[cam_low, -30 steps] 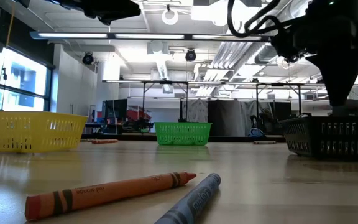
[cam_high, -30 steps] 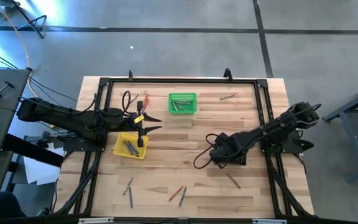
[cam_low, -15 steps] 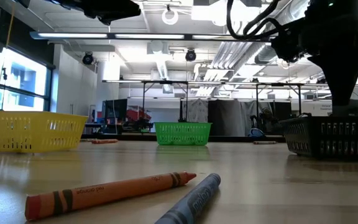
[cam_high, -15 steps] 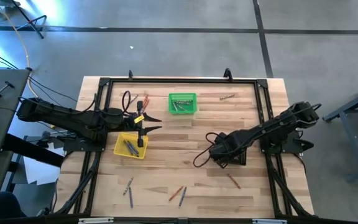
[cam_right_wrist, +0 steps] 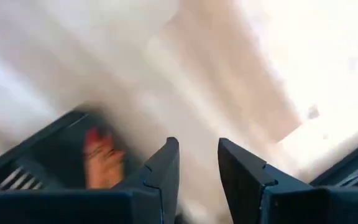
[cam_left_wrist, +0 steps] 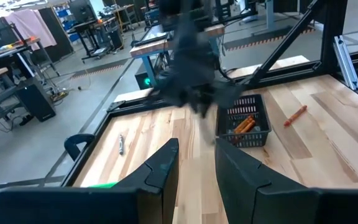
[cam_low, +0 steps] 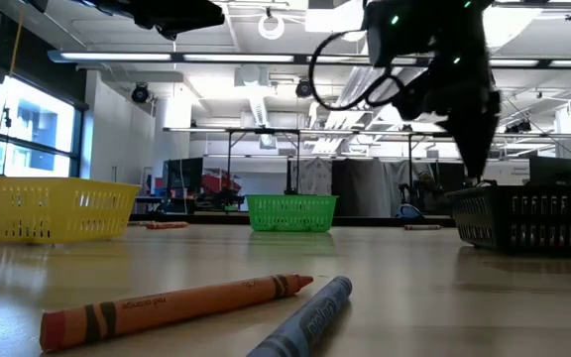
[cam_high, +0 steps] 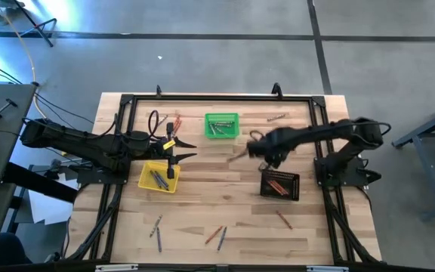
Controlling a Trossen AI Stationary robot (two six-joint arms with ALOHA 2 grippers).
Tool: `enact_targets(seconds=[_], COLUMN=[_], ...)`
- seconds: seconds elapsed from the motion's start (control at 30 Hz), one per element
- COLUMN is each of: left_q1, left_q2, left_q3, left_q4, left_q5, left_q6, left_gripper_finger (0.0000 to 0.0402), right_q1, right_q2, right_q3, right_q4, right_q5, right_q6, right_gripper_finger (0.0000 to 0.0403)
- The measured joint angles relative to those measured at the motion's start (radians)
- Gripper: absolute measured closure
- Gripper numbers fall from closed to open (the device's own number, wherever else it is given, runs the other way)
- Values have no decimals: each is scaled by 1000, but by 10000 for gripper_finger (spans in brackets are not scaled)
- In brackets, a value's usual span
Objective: Sort crayons
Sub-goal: Put the gray crayon into the green basket
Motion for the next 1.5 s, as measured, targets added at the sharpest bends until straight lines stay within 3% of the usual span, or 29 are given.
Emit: enact_targets(seconds=[0.17, 0.37, 0.47, 0.6, 0.8, 1.0, 1.5], left_q1=[0, 0, 0, 0, 1, 1, 1], left_q2=[0, 0, 0, 0, 0, 0, 0], left_q3=[0, 0, 0, 0, 0, 0, 1], left_q4=[0, 0, 0, 3, 3, 4, 46], left_q5=[0, 0, 0, 0, -10, -11, -11], left_q6=[18, 20, 31, 38, 70, 118, 162], left_gripper_finger=[312, 312, 312, 312, 312, 312, 312], right_q1=[-201, -432, -502, -548, -590, -644, -713], right_q2=[0, 8, 31, 86, 185, 250, 254], right_q3=[0, 1, 1, 1, 1, 1, 33], right_q4=[52, 239, 310, 346, 357, 366, 435], right_q5=[54, 40, 21, 48, 213, 230, 185], right_q6=[-150, -239, -380, -645, -935, -983, -1045], right_gripper_finger=[300, 300, 300, 300, 300, 300, 300])
